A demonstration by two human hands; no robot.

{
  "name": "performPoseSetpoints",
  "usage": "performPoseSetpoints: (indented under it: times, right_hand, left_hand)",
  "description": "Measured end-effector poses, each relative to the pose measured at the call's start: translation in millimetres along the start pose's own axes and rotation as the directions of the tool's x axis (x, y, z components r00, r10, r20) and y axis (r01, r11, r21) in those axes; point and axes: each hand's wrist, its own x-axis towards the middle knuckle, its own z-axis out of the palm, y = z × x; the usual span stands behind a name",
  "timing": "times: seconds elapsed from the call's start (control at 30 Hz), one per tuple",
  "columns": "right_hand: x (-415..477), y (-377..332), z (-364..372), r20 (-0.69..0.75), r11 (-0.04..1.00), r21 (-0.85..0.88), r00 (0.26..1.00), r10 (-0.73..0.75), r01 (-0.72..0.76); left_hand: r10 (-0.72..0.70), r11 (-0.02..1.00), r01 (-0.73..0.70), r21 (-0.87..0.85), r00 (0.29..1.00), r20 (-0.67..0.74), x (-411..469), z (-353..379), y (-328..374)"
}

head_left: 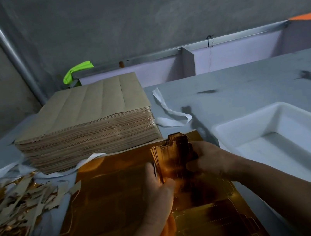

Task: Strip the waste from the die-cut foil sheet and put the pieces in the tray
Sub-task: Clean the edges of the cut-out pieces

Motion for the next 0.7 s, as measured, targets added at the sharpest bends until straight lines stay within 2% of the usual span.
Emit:
performPoseSetpoints:
  times: [0.1,0.23,0.37,0.7]
  right_hand:
    - [0.3,-2.9,-2.5,-0.043,0.988,0.152,0.999,0.031,-0.025]
    - [1.7,-7.0,-6.4,-0.076,0.949,0.311,0.994,0.076,-0.049]
    - [1.2,-8.6,-8.4,-0.066,0.935,0.347,0.993,0.103,-0.074]
    - [4.6,-3.2,-12.4,-0.01,0.908,0.412,0.996,0.09,-0.078]
  left_hand:
    - [-0.008,0.995,0.014,-0.099,0.998,0.068,1.3,-5.8,3.2]
    - [-0.08,0.941,0.118,-0.316,0.988,0.133,7.0,-15.0,8.7]
    - [-0.067,0.888,0.151,-0.434,0.977,0.203,15.4,-19.1,6.9]
    - [0.012,0.814,0.197,-0.546,0.935,0.356,17.3,-22.9,5.2]
